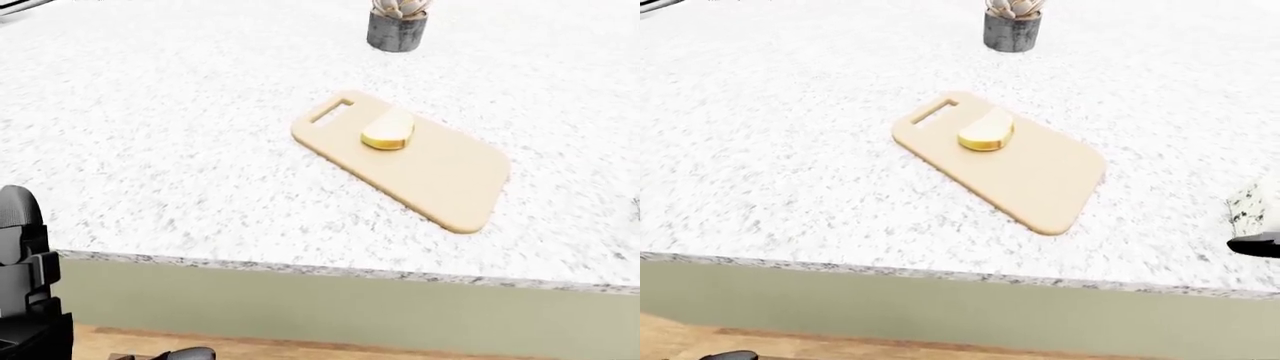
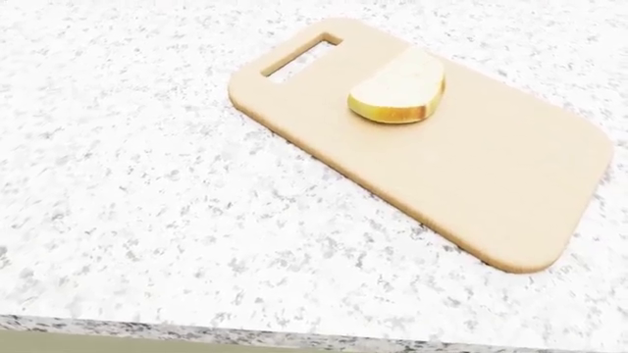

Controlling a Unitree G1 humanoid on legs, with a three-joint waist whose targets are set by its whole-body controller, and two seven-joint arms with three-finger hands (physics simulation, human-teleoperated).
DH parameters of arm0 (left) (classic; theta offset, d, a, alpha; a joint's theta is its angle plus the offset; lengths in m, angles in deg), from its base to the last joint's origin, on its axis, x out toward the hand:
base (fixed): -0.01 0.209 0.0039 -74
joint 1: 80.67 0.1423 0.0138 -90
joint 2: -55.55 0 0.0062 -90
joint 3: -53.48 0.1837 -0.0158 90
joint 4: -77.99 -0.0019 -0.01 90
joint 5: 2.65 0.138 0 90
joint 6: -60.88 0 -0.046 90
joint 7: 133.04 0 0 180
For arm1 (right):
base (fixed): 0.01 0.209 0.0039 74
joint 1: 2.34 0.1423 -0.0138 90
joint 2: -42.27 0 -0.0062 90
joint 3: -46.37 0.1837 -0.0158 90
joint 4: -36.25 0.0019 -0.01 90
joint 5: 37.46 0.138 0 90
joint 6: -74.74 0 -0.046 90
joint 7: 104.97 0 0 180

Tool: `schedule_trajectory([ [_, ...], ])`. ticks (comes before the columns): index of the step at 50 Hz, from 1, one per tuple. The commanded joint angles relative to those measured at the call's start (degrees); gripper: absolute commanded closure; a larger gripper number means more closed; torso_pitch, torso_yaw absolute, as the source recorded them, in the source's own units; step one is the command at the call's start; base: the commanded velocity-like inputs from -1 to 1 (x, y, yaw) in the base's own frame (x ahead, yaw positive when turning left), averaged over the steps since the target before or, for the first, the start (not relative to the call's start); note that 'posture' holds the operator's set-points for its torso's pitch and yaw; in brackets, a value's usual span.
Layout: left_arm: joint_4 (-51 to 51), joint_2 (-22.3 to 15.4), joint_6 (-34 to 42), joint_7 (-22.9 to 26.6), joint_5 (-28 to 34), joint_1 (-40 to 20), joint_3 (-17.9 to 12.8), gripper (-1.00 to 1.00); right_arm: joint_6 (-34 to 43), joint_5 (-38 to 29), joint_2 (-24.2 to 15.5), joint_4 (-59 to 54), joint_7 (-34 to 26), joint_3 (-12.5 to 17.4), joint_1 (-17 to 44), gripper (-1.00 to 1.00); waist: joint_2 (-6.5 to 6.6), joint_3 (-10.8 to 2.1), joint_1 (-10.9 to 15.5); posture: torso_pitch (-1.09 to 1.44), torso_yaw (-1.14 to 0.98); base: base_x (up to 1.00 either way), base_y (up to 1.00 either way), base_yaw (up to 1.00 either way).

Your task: Pick up the wedge of cheese and place it on the slice of bread to prepare a simple cheese on bread dish.

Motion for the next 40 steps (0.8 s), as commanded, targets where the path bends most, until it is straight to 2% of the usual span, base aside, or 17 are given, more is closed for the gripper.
schedule_trajectory([
  [1, 2.1, -0.4, -1.3, -0.3, 0.1, 0.0, -0.3, -1.0, -1.0, -0.9, -1.7, 1.4, 1.4, -0.2, 1.3, -1.0, -0.43, -0.6, 0.0, 0.0, 0.0, 0.0, 0.0, 0.0],
  [5, 2.1, -0.5, -1.3, -0.4, -0.2, 0.0, -0.5, -1.0, -0.4, -1.7, -2.3, 0.4, 1.4, -2.1, 2.7, -1.0, -0.4, -0.64, 0.0, 0.0, 0.0, 0.0, 0.0, 0.0],
  [12, 2.1, -0.4, -1.1, -0.3, 0.1, -0.1, -0.4, -1.0, -0.4, -4.0, -3.5, -1.4, -0.2, -3.7, 3.2, -1.0, -0.4, -0.6, 0.1, 0.0, 0.0, 0.0, 0.0, 0.0],
  [26, 2.1, 0.4, -0.9, 0.6, 0.7, -0.4, -0.1, -1.0, -2.3, -10.8, -5.1, -3.9, -2.3, -4.7, 3.5, -1.0, -0.52, -0.56, 0.1, 0.0, 0.0, 0.0, 0.0, 0.0],
  [31, 2.1, 0.5, -0.9, 0.7, 0.8, -0.5, 0.0, -1.0, -3.5, -14.6, -6.3, -6.2, -1.8, -7.0, 4.8, -1.0, -0.52, -0.56, 0.0, 0.0, 0.0, 0.0, 0.0, 0.0],
  [40, 2.1, 0.1, -0.9, 0.3, 0.7, -0.4, 0.1, -1.0, -4.6, -17.1, -7.0, -8.9, -2.0, -9.9, 7.6, -1.0, -0.57, -0.67, 0.0, 0.0, 0.0, 0.0, 0.0, 0.0],
])
